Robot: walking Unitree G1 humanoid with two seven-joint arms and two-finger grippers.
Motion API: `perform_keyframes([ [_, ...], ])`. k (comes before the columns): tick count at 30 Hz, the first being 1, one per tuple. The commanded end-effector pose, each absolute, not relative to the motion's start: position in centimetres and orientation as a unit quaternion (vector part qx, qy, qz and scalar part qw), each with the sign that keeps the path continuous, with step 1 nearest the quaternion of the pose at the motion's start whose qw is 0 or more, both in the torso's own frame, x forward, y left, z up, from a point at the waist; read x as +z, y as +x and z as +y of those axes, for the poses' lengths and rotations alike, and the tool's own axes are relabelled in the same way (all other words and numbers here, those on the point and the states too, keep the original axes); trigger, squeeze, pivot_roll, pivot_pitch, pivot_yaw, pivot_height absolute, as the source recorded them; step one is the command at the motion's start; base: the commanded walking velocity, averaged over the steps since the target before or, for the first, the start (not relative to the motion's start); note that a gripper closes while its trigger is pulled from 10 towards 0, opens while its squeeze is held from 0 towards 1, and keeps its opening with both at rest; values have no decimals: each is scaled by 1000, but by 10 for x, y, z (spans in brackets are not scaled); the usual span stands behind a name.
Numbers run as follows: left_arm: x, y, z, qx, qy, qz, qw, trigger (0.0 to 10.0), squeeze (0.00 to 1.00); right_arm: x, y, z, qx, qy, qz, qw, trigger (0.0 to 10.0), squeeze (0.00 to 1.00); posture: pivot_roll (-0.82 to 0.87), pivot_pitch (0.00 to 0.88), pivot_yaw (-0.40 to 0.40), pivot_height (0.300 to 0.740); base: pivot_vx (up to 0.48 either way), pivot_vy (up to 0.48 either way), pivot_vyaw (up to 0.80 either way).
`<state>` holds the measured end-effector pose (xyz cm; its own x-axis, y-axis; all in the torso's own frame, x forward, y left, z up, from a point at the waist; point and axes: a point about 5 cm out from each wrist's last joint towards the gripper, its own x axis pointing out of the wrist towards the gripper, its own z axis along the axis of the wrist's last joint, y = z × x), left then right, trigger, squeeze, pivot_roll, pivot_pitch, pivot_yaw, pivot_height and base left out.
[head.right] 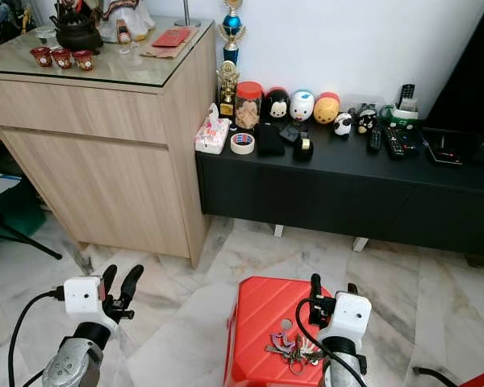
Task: Hang keys on a hook
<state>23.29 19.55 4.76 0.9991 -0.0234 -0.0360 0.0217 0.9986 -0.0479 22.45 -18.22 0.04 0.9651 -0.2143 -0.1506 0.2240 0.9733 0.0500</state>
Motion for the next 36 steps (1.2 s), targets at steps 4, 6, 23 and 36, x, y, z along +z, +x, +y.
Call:
perform_keyframes([
  [4,46,234,191,-21,-37,36,998,10000,0,2,226,-184,-128,42,79,988,10000,0,41,13,-55,733,0,0,-684],
  [6,46,233,189,-24,-36,37,998,10000,0,3,227,-183,-126,42,80,988,10000,0,41,13,-55,733,0,0,-750],
  [23,48,238,188,-24,-31,35,999,10000,0,8,235,-174,-108,44,79,990,10000,0,41,0,-59,733,0,-144,-85],
  [36,47,240,184,-29,-34,35,998,10000,0,10,238,-176,-101,38,76,991,10000,0,32,0,-58,733,0,0,0],
])
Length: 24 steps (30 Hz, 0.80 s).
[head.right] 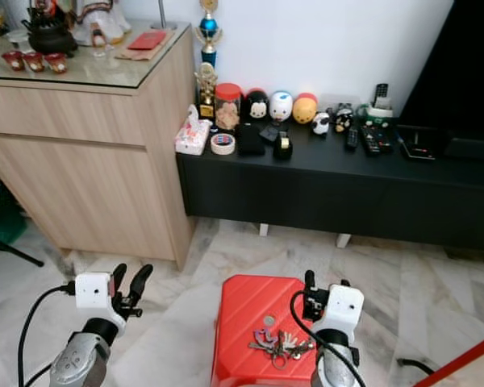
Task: Hang keys on a hook
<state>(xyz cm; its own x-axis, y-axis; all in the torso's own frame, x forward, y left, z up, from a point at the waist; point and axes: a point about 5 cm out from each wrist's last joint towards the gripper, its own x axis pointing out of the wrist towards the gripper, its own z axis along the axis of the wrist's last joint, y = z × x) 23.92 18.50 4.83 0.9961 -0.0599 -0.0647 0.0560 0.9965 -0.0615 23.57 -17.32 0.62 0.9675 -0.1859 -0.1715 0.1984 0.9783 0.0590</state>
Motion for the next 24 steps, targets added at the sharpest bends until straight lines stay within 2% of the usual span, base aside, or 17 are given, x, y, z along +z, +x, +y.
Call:
perform_keyframes([
  [1,48,241,184,-30,-33,34,998,10000,0,10,238,-176,-100,37,76,991,10000,0,32,0,-60,733,0,0,0],
  [16,49,242,184,-29,-31,32,999,10000,0,6,240,-170,-89,13,102,991,10000,0,35,0,-59,733,0,0,0],
  [24,49,244,184,-29,-29,34,999,10000,0,5,242,-170,-92,10,108,990,10000,0,36,3,-59,679,0,0,0],
])
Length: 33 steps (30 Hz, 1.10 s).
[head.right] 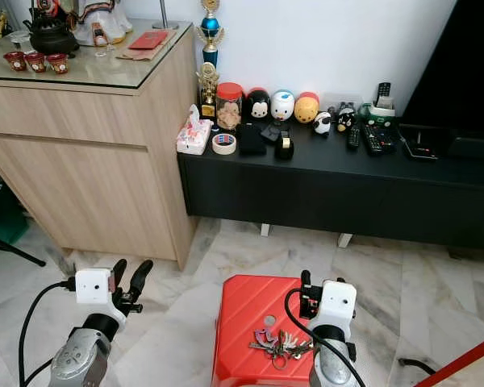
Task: Hang keys on a hook
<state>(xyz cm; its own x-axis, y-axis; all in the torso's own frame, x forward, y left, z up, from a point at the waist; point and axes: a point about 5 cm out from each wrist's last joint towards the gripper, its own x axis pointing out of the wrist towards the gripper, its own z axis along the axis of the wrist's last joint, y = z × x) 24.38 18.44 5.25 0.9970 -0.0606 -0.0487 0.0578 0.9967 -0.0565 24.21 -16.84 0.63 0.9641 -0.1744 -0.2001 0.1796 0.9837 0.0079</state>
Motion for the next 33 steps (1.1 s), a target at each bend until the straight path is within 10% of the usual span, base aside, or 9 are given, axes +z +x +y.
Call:
perform_keyframes([
  [1,50,244,184,-29,-29,34,999,10000,0,5,243,-170,-92,11,108,990,10000,0,36,3,-59,674,0,0,0],
  [33,49,248,186,-18,-30,38,999,10000,0,0,242,-165,-77,13,110,991,10000,0,41,8,-61,647,0,0,0],
])
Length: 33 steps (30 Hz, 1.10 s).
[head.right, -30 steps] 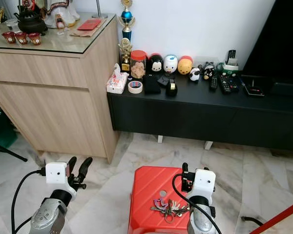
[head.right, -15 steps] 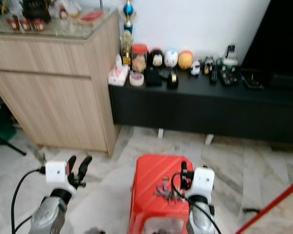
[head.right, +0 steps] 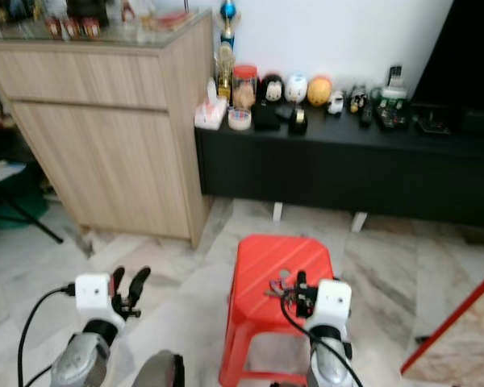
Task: Hang keys on a hook
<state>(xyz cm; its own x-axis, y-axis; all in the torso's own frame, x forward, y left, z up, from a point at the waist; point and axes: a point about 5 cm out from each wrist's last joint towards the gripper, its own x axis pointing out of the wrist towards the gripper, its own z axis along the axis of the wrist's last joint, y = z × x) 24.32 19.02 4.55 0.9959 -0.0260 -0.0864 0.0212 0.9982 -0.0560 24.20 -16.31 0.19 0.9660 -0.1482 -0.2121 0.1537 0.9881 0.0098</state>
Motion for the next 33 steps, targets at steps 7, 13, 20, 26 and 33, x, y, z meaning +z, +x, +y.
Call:
perform_keyframes([
  [7,49,248,185,-21,-34,38,998,10000,0,0,243,-162,-71,17,110,991,10000,0,42,8,-60,647,0,0,0],
  [13,49,248,185,-21,-36,38,998,10000,0,0,243,-161,-63,13,110,992,10000,0,41,7,-60,647,0,0,0],
  [20,51,250,187,-20,-34,35,999,10000,0,-2,243,-160,-61,10,109,992,10000,0,42,0,-60,647,222,0,0],
  [26,52,250,187,-28,-30,34,999,10000,0,-2,242,-157,-49,11,105,993,10000,0,42,0,-57,647,291,0,76],
  [33,52,251,187,-29,-28,34,999,10000,0,-2,243,-156,-54,21,105,993,10000,0,42,0,-57,647,311,0,255],
])
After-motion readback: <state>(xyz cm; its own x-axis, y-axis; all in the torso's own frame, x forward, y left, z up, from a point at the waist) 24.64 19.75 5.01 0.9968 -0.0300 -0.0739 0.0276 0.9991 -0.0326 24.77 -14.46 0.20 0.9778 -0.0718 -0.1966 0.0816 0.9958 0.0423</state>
